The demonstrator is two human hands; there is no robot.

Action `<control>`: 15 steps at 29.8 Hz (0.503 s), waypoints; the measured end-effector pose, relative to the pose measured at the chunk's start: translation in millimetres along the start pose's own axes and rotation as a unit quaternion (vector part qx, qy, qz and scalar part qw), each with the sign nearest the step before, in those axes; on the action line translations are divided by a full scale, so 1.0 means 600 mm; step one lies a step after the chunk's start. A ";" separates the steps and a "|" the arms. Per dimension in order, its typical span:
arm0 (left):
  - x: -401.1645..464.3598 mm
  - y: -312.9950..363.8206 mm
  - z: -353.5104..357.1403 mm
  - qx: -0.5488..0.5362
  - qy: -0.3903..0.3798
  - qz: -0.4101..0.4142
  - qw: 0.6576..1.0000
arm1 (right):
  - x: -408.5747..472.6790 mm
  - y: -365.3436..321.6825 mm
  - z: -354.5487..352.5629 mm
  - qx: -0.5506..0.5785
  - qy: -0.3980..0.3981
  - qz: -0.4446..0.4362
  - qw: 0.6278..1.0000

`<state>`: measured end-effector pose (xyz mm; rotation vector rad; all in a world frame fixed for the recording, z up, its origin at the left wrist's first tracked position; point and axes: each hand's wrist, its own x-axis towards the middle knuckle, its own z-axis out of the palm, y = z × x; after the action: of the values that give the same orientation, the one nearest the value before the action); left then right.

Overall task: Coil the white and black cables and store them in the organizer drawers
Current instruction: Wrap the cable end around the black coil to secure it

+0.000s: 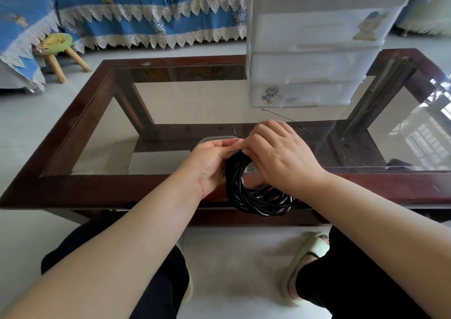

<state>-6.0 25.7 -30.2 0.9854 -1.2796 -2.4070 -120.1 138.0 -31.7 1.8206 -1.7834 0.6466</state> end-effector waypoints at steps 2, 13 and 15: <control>0.001 -0.001 0.001 0.005 0.013 0.005 1.000 | 0.000 0.001 0.002 0.007 -0.004 0.008 1.000; 0.009 -0.007 0.014 0.124 0.120 0.071 0.982 | 0.017 0.007 0.021 0.066 -0.023 0.054 0.996; 0.008 -0.009 0.019 0.139 0.135 0.082 0.978 | 0.025 0.007 0.024 0.078 -0.015 0.071 0.994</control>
<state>-16.7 33.6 -32.2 1.1817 -1.5499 -1.9299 -123.9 117.4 -32.6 1.8221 -1.9443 0.8398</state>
